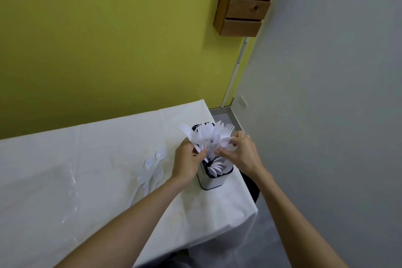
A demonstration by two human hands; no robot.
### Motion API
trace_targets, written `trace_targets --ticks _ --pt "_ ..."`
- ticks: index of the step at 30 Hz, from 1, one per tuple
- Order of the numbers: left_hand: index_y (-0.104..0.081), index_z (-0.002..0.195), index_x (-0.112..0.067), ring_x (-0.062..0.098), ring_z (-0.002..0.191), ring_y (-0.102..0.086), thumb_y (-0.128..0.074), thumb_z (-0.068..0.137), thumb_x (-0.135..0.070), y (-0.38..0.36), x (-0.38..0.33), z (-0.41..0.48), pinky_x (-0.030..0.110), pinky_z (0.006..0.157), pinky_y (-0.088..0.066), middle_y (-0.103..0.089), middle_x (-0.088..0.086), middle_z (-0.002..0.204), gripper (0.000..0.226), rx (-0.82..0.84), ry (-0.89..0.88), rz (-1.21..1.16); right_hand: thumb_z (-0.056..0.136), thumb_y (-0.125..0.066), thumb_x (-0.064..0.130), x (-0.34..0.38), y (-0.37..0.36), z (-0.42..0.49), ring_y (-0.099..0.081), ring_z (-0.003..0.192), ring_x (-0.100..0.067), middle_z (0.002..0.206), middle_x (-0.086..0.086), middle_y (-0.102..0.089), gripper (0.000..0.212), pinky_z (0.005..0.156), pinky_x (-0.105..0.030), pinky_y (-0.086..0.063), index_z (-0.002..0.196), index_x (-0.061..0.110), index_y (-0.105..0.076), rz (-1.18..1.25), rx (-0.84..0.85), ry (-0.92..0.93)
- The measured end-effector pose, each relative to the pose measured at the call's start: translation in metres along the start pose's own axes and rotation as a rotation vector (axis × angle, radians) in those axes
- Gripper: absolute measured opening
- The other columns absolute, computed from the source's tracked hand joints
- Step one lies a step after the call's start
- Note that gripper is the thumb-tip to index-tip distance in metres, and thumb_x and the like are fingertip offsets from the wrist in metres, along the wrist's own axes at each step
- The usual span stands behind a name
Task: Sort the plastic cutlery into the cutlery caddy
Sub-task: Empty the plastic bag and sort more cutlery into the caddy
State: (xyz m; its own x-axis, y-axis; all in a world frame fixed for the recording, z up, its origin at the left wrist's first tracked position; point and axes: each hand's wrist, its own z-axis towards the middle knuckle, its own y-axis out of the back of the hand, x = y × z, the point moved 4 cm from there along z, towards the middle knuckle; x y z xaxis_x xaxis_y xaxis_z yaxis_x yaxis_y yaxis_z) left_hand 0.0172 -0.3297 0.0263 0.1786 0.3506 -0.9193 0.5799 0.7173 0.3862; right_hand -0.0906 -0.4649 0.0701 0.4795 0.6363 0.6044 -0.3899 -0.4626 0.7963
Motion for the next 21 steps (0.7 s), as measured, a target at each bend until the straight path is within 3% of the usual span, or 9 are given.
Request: trace_targets --ticks 3,6,9,10,13,16,19,21 --pt "-0.065 0.088 -0.012 0.008 0.075 -0.063 -0.07 0.084 -0.029 -0.003 -0.002 0.005 0.02 0.066 -0.048 -0.066 -0.003 0.082 0.018 0.047 -0.083 0.074 0.073 -0.079 0.047 -0.004 0.001 -0.001 -0.041 0.079 -0.012 0.074 0.013 -0.036 0.034 0.062 -0.02 -0.028 0.054 0.03 -0.057 0.055 0.011 0.046" --pt "-0.059 0.113 -0.025 0.005 0.094 -0.063 -0.069 0.084 -0.019 -0.006 0.0 0.003 0.024 0.081 -0.054 -0.063 -0.008 0.101 0.031 0.099 -0.138 0.076 0.075 -0.078 0.045 -0.001 0.004 -0.002 -0.04 0.076 -0.005 0.074 0.012 -0.039 0.032 0.063 -0.014 -0.03 0.055 0.036 -0.054 0.12 -0.017 0.076" --pt "-0.054 0.11 -0.024 0.015 0.101 -0.064 -0.067 0.08 -0.022 -0.011 0.001 0.001 0.041 0.084 -0.057 -0.064 -0.003 0.105 0.034 0.126 -0.036 -0.056 0.075 -0.08 0.042 -0.001 0.001 -0.004 -0.045 0.081 -0.01 0.078 0.014 -0.046 0.02 0.068 -0.02 -0.033 0.073 0.024 -0.071 0.075 0.03 0.102" --pt "-0.054 0.111 -0.023 0.014 0.103 -0.064 -0.068 0.079 -0.024 -0.012 0.003 -0.001 0.038 0.085 -0.057 -0.065 -0.003 0.106 0.035 0.145 -0.014 -0.091 0.074 -0.081 0.042 -0.002 0.001 -0.005 -0.047 0.082 -0.009 0.081 0.013 -0.049 0.02 0.068 -0.019 -0.034 0.076 0.026 -0.069 0.095 0.031 0.093" --pt "-0.053 0.109 -0.018 -0.008 0.092 -0.06 -0.074 0.081 -0.015 -0.012 0.004 -0.004 0.01 0.074 -0.047 -0.063 -0.015 0.097 0.035 0.194 -0.05 -0.059 0.07 -0.081 0.05 -0.003 0.011 -0.009 -0.054 0.09 -0.006 0.098 0.009 -0.059 0.038 0.069 -0.01 -0.038 0.098 0.031 -0.064 0.213 0.0 0.066" --pt "-0.053 0.103 -0.017 -0.006 0.083 -0.057 -0.076 0.079 -0.014 -0.005 0.005 -0.007 0.009 0.068 -0.042 -0.056 -0.025 0.085 0.033 0.207 -0.089 0.008 0.076 -0.078 0.046 0.002 0.014 -0.013 -0.057 0.099 -0.003 0.113 0.015 -0.06 0.054 0.079 -0.011 -0.044 0.124 0.033 -0.057 0.308 -0.043 0.115" --pt "-0.058 0.117 -0.015 0.011 0.098 -0.057 -0.071 0.084 -0.023 -0.005 0.001 -0.007 0.021 0.082 -0.045 -0.053 -0.01 0.104 0.036 0.194 -0.233 0.152 0.086 -0.072 0.036 0.007 0.009 -0.018 -0.058 0.106 -0.004 0.121 0.012 -0.062 0.032 0.089 -0.025 -0.048 0.114 0.022 -0.068 0.263 -0.131 0.239" --pt "-0.054 0.126 -0.011 0.011 0.104 -0.055 -0.067 0.087 -0.024 -0.002 0.003 -0.007 0.025 0.091 -0.046 -0.053 -0.003 0.113 0.043 0.192 -0.259 0.198 0.089 -0.069 0.033 0.004 0.003 -0.022 -0.054 0.115 -0.008 0.129 0.006 -0.059 0.026 0.096 -0.032 -0.046 0.107 0.014 -0.071 0.153 -0.168 0.289"
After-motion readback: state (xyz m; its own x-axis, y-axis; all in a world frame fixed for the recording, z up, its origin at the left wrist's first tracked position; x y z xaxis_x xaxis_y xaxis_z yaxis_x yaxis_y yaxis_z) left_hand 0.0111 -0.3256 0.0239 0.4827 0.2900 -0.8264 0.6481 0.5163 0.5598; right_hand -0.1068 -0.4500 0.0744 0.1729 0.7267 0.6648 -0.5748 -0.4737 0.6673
